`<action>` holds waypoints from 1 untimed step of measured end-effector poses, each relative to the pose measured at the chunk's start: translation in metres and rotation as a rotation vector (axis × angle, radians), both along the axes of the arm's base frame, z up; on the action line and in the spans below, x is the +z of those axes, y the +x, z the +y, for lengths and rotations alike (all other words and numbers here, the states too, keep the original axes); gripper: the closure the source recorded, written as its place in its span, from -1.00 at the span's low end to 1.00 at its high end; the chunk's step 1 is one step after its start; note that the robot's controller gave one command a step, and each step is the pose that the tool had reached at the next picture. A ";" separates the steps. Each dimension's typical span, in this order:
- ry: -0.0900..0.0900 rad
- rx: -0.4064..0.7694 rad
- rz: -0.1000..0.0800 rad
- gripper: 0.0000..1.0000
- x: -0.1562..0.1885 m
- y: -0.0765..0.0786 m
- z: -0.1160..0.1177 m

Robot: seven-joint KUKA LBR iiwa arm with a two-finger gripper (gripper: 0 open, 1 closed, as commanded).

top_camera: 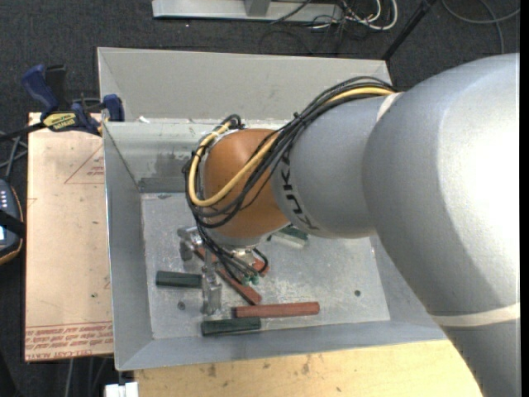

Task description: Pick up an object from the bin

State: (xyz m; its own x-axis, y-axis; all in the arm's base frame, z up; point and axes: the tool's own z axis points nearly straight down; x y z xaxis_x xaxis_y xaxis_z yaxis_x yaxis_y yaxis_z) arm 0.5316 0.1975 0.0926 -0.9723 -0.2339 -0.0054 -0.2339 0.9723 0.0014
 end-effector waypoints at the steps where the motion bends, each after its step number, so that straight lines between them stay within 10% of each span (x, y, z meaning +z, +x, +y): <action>1: -0.002 0.255 0.001 1.00 -0.020 0.028 -0.013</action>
Offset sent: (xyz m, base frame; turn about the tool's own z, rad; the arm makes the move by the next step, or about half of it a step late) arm 0.0000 0.0000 0.0000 0.0000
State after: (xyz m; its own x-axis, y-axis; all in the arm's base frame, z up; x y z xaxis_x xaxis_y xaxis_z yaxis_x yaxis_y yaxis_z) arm 0.5596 0.1847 0.0729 -0.8816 -0.4719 -0.0037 -0.4719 0.8816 0.0004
